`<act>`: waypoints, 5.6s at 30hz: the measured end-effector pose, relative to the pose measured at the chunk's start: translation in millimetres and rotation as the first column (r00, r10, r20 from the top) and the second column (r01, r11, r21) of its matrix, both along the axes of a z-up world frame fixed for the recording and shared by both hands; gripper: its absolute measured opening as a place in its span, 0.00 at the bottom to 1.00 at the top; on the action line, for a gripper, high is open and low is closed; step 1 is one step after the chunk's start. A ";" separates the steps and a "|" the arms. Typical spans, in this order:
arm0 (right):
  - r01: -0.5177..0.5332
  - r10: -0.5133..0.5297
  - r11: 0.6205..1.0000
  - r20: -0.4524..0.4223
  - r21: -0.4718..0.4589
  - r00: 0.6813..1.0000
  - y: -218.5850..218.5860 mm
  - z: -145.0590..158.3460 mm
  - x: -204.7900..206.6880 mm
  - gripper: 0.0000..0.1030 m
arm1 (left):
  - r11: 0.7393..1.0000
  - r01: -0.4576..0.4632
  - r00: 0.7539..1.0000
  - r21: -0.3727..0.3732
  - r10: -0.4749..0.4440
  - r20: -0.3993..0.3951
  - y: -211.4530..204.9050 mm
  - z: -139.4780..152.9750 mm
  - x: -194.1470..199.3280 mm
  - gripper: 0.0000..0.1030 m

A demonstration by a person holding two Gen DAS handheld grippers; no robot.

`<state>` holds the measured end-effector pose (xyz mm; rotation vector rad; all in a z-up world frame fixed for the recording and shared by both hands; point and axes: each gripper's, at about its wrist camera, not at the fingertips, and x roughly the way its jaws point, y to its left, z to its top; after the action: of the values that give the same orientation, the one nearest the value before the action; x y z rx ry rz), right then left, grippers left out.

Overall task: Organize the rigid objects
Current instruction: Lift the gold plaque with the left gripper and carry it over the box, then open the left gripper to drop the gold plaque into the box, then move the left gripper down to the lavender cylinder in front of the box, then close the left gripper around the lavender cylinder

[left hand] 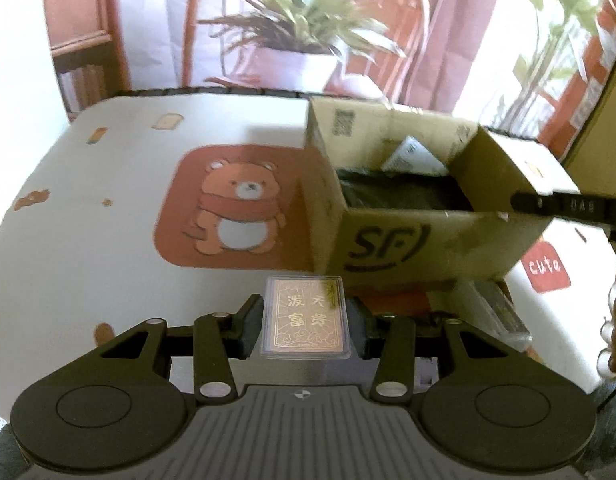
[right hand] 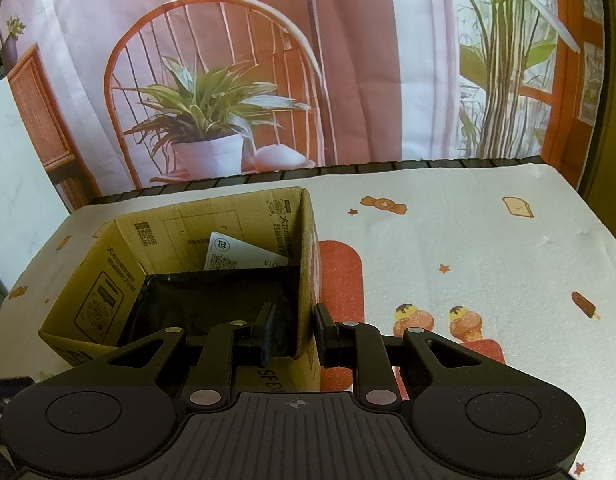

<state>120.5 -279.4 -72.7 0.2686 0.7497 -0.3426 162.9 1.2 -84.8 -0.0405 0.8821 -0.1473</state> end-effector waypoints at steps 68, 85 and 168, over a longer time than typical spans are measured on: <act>-0.010 0.009 0.999 0.009 0.038 1.000 -6.6 -1.7 1.2 0.19 | 0.977 0.207 0.970 -0.044 -0.211 -0.121 -124.8 -19.4 175.9 0.49; -0.010 0.010 0.999 0.014 0.040 1.000 -6.6 0.9 -2.3 0.19 | 0.976 0.217 0.968 -0.005 -0.214 0.133 -80.6 45.7 95.9 0.52; -0.010 0.010 1.000 -0.001 0.028 1.000 -5.1 -1.2 -0.8 0.20 | 0.986 0.156 0.966 0.055 -0.141 -0.216 -40.9 -51.1 19.1 0.86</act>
<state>119.7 -284.5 -73.9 0.2912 0.7569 -0.3226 182.0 -39.7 -135.9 0.0783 1.1035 -0.2549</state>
